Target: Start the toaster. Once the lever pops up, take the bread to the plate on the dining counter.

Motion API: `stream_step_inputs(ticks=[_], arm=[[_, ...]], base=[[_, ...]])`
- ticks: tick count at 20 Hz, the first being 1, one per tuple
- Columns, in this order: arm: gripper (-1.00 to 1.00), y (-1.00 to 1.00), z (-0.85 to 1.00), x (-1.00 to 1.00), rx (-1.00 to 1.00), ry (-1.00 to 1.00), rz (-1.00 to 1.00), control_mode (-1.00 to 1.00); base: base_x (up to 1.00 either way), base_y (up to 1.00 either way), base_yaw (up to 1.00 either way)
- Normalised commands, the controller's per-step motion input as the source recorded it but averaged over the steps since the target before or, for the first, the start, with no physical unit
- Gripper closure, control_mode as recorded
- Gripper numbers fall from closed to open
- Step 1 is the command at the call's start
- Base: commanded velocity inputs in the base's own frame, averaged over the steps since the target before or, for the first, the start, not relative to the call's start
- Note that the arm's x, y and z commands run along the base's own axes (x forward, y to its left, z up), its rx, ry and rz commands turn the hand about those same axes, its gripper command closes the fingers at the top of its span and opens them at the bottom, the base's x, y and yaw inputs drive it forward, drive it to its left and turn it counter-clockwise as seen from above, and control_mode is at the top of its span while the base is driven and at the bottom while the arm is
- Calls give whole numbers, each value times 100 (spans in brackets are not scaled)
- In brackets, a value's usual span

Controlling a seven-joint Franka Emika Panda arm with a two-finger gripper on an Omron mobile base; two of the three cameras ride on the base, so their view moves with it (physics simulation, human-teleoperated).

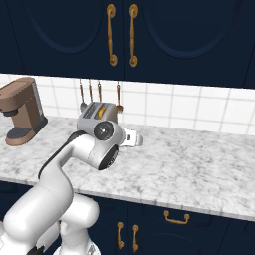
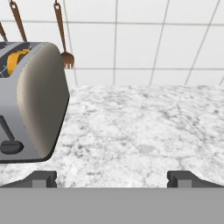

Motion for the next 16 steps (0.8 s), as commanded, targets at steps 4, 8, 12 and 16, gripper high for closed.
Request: stream_step_inputs(ticks=[4,8,12,16], arm=[[-100,0,0,0,0,0,0,-100],[-100,0,0,0,0,0,0,-100],[-100,0,0,0,0,0,0,-100],[-100,0,0,0,0,0,0,-100]], base=[[0,0,0],[0,0,0],[0,0,0],[0,0,0]])
